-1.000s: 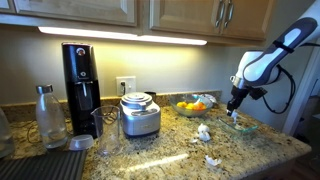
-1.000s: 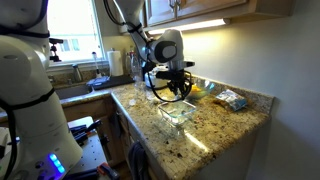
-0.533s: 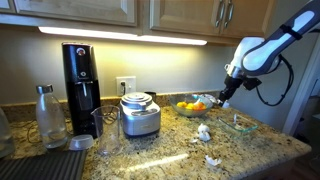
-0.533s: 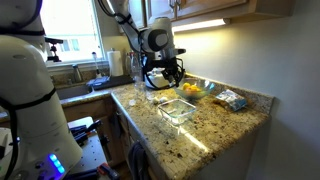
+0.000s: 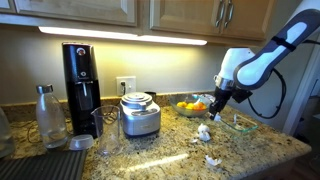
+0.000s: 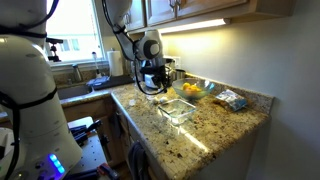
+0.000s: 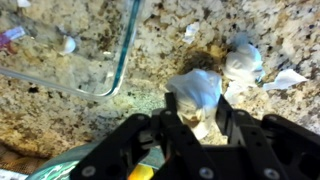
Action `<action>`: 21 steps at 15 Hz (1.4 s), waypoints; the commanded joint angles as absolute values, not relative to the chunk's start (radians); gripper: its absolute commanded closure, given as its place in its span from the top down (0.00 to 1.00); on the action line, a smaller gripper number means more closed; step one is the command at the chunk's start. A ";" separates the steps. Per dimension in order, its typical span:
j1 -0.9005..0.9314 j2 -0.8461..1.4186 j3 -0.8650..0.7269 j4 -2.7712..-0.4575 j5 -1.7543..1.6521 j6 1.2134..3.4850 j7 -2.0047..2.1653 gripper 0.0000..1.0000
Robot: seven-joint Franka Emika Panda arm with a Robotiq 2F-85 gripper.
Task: Remove all the garlic from the glass bowl and put them on the counter
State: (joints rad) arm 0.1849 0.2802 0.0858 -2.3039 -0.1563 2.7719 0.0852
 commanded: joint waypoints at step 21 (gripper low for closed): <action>0.225 0.238 0.022 -2.281 -0.127 2.733 0.194 1.00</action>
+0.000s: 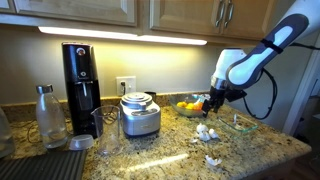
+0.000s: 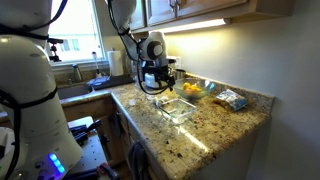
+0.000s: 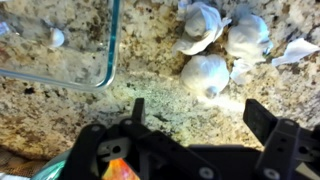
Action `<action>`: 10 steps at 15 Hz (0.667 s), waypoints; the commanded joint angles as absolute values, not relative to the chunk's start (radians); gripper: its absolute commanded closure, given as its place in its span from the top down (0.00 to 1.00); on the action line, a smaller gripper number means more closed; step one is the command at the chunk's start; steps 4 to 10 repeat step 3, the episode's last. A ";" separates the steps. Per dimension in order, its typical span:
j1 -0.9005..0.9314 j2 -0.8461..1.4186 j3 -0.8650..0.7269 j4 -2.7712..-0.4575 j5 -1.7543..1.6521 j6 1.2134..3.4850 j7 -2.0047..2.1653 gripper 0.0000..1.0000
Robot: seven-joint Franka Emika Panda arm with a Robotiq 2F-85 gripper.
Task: Remove all the garlic from the glass bowl and put them on the counter
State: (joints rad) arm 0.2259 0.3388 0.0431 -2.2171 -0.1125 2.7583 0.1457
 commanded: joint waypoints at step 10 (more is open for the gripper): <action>0.213 0.310 0.044 -2.220 -0.117 2.755 0.152 1.00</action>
